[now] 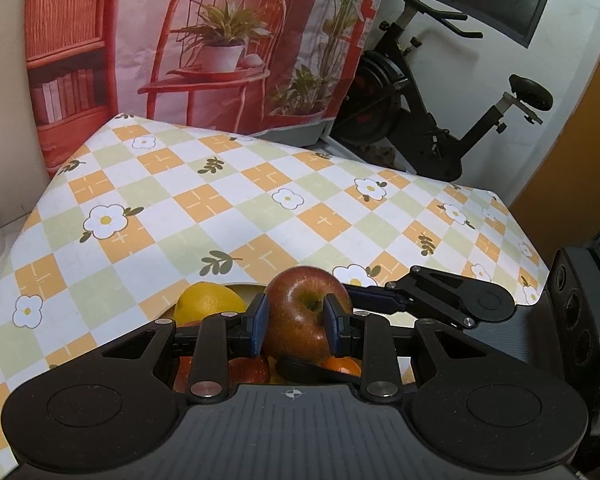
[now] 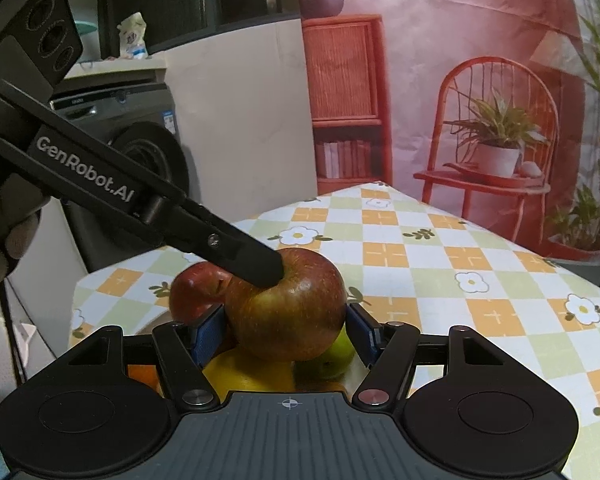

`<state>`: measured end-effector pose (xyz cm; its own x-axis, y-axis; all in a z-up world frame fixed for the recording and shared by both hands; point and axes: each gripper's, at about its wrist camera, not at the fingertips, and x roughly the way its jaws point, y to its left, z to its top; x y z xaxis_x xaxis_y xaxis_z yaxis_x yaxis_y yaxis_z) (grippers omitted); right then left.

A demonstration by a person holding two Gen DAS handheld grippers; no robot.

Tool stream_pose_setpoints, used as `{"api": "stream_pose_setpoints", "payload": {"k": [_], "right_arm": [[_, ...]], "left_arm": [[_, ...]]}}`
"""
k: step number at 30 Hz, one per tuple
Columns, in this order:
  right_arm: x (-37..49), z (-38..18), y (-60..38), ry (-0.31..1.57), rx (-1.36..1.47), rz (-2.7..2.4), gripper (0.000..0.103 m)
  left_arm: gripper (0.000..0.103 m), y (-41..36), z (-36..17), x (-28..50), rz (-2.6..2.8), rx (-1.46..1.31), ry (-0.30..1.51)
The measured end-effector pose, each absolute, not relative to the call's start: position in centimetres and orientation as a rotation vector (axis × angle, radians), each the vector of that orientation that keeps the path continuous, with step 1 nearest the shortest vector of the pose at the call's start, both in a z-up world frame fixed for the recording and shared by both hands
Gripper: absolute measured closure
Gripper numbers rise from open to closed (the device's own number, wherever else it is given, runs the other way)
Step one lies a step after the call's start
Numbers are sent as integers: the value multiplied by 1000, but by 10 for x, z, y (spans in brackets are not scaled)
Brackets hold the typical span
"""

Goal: Organize fruits
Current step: 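Lift the red apple with both grippers and carry it over the plate, then lower the red apple onto the plate and open both grippers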

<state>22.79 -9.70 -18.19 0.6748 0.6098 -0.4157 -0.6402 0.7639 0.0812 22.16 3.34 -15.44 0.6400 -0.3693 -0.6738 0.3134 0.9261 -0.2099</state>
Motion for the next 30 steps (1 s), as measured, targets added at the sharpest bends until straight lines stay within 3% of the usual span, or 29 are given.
{"api": "stream_pose_setpoints", "payload": {"k": [30], "right_arm": [[209, -177, -119, 442, -56, 712, 42]], "left_arm": [[69, 29, -149, 208, -422, -67, 775]]}}
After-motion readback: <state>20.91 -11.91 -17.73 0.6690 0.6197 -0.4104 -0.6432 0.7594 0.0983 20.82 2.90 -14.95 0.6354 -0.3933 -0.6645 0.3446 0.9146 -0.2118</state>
